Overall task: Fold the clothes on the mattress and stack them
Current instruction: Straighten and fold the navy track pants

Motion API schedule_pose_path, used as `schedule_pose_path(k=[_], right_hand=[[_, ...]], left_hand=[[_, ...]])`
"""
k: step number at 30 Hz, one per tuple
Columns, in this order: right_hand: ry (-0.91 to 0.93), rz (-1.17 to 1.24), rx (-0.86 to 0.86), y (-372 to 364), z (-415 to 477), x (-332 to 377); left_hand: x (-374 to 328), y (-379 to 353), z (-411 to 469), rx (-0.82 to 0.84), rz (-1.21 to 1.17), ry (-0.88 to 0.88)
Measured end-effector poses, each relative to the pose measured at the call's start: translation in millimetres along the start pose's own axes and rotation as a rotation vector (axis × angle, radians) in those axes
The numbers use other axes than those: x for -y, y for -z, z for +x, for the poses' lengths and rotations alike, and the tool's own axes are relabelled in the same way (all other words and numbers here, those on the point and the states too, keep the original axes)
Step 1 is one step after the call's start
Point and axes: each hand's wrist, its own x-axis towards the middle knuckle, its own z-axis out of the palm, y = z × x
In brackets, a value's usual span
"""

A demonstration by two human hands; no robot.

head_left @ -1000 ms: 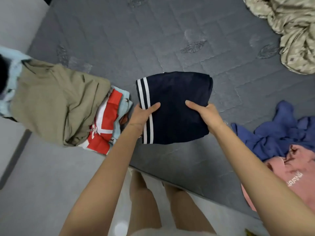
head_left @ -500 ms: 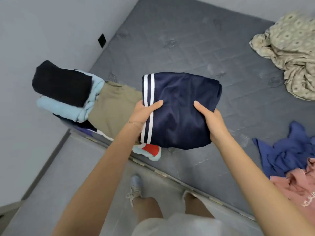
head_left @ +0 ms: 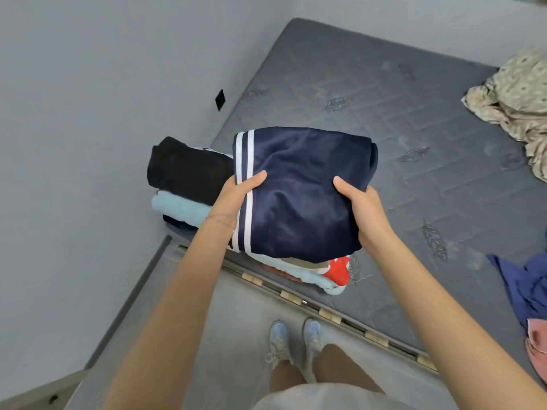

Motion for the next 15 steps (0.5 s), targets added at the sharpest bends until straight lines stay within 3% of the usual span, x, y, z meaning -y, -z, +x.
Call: schedule_pose_path(k=[8, 15], right_hand=[[0.001, 0.026, 0.164, -48, 25, 16], [-0.008, 0.076, 0.256, -115, 51, 17]], left_hand=[[-40, 47, 16, -0.054, -0.076, -0.023], [-79, 116, 53, 0.015, 0.014, -0.124]])
